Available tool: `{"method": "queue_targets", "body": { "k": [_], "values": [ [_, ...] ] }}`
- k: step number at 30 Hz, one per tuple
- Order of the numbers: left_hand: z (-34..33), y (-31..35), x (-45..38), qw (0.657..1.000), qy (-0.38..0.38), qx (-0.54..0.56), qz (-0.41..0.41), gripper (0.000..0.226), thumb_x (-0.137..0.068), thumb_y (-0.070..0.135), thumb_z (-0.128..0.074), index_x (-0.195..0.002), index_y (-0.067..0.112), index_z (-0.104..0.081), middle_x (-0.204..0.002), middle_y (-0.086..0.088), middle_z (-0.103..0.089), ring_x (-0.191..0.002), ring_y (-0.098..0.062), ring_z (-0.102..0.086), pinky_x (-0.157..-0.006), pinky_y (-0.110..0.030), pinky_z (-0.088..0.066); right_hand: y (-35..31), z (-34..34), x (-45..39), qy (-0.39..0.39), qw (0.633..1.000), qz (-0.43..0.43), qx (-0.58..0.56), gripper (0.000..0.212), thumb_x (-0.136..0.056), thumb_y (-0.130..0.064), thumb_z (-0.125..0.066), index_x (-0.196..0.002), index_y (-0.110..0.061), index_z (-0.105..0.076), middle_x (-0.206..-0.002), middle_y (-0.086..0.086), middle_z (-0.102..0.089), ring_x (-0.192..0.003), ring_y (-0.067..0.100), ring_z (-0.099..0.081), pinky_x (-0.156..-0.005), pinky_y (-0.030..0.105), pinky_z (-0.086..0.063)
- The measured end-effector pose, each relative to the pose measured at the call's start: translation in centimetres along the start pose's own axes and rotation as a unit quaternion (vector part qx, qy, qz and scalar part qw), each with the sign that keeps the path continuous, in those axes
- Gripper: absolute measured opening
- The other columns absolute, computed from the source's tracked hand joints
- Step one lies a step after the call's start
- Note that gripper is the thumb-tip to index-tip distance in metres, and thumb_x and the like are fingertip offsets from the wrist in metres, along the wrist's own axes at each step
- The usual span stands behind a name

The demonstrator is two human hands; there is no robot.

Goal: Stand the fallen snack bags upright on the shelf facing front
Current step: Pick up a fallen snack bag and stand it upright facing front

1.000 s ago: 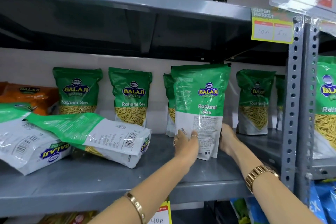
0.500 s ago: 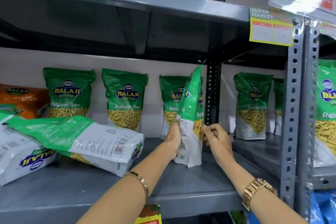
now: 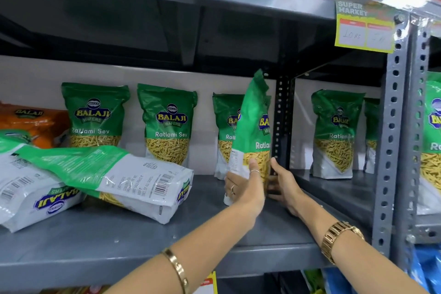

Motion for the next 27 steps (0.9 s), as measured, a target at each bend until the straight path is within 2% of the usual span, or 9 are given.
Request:
{"method": "queue_targets", "body": {
  "k": [3, 4, 8, 11, 16, 20, 23, 27],
  "values": [
    [1.3, 0.3, -1.9, 0.999, -0.032, -0.007, 0.019, 0.077, -0.087, 0.060, -0.027, -0.145, 0.012, -0.010, -0.155, -0.012, -0.017, -0.140, -0.030, -0.020, -0.113, -0.047, -0.024, 0.0, 0.0, 0.1, 0.026, 1.000, -0.004, 0.007, 0.059, -0.086, -0.058, -0.038, -0.123, -0.014, -0.054, -0.095, 0.005, -0.058, -0.088, 0.022, -0.055, -0.076, 0.035, -0.045],
    [1.7, 0.4, -2.8, 0.998, -0.051, -0.019, 0.024, 0.076, -0.088, 0.061, -0.023, -0.145, 0.012, -0.011, -0.155, -0.012, -0.015, -0.140, -0.031, -0.020, -0.114, -0.048, -0.022, -0.1, 0.2, 0.1, 0.038, 0.999, -0.004, 0.013, 0.061, -0.085, -0.057, -0.041, -0.125, -0.013, -0.052, -0.098, 0.004, -0.055, -0.091, 0.022, -0.053, -0.075, 0.034, -0.045],
    [2.9, 0.5, -5.5, 0.992, -0.096, -0.077, 0.041, 0.065, -0.093, 0.052, -0.016, -0.143, 0.011, -0.019, -0.153, -0.015, -0.022, -0.139, -0.030, -0.024, -0.113, -0.042, -0.018, 0.2, 0.9, -0.5, 0.085, 0.996, 0.002, 0.026, 0.071, -0.082, -0.056, -0.049, -0.135, -0.010, -0.037, -0.122, 0.010, -0.043, -0.124, 0.032, -0.039, -0.102, 0.050, -0.037],
    [3.1, 0.2, -6.1, 0.991, -0.088, -0.103, 0.010, 0.059, -0.095, 0.046, -0.018, -0.143, 0.011, -0.016, -0.150, -0.016, -0.028, -0.137, -0.031, -0.028, -0.114, -0.042, -0.021, 0.3, 1.0, -0.5, 0.086, 0.996, 0.007, 0.026, 0.072, -0.081, -0.051, -0.055, -0.132, -0.004, -0.034, -0.141, 0.017, -0.038, -0.130, 0.034, -0.035, -0.109, 0.052, -0.030],
    [3.1, -0.9, -6.2, 0.981, -0.103, -0.162, 0.020, 0.067, -0.091, 0.056, -0.014, -0.143, 0.015, -0.008, -0.153, -0.015, -0.020, -0.139, -0.031, -0.023, -0.112, -0.042, -0.018, 0.3, 0.9, -0.3, 0.054, 0.998, 0.007, -0.010, 0.056, -0.079, -0.046, -0.062, -0.114, -0.009, -0.040, -0.134, 0.015, -0.048, -0.122, 0.030, -0.044, -0.107, 0.044, -0.028],
    [3.0, -1.1, -5.6, 0.971, -0.138, -0.195, 0.009, 0.082, -0.084, 0.066, -0.021, -0.143, 0.012, -0.004, -0.155, -0.014, -0.015, -0.140, -0.029, -0.020, -0.111, -0.042, -0.018, 0.2, 0.7, -0.1, 0.024, 0.999, 0.025, -0.023, 0.082, -0.072, -0.048, -0.067, -0.135, -0.012, -0.029, -0.140, 0.010, -0.046, -0.128, 0.028, -0.041, -0.112, 0.048, -0.026],
    [3.4, -1.2, -5.4, 0.959, -0.164, -0.230, 0.012, 0.091, -0.080, 0.072, -0.022, -0.144, 0.012, 0.001, -0.156, -0.012, -0.010, -0.142, -0.027, -0.015, -0.113, -0.043, -0.016, -0.1, 0.6, 0.6, -0.014, 1.000, 0.005, -0.021, 0.093, -0.053, -0.053, -0.071, -0.130, -0.012, -0.039, -0.136, 0.009, -0.051, -0.126, 0.026, -0.044, -0.113, 0.048, -0.026],
    [4.1, -1.3, -5.0, 0.944, -0.193, -0.269, 0.018, 0.094, -0.079, 0.072, -0.022, -0.144, 0.014, 0.015, -0.158, -0.007, 0.001, -0.144, -0.027, -0.005, -0.117, -0.043, -0.011, -0.5, 0.9, 1.8, -0.038, 0.999, -0.018, -0.017, 0.089, -0.050, -0.056, -0.071, -0.124, -0.014, -0.045, -0.137, 0.009, -0.051, -0.129, 0.025, -0.041, -0.115, 0.048, -0.023]
  ]
}}
Point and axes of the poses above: each hand's wrist, its own x-axis away from the middle knuckle, its own z-axis out of the back of the hand, y = z × x, the point moved 2 cm from there along -x, towards the middle knuckle
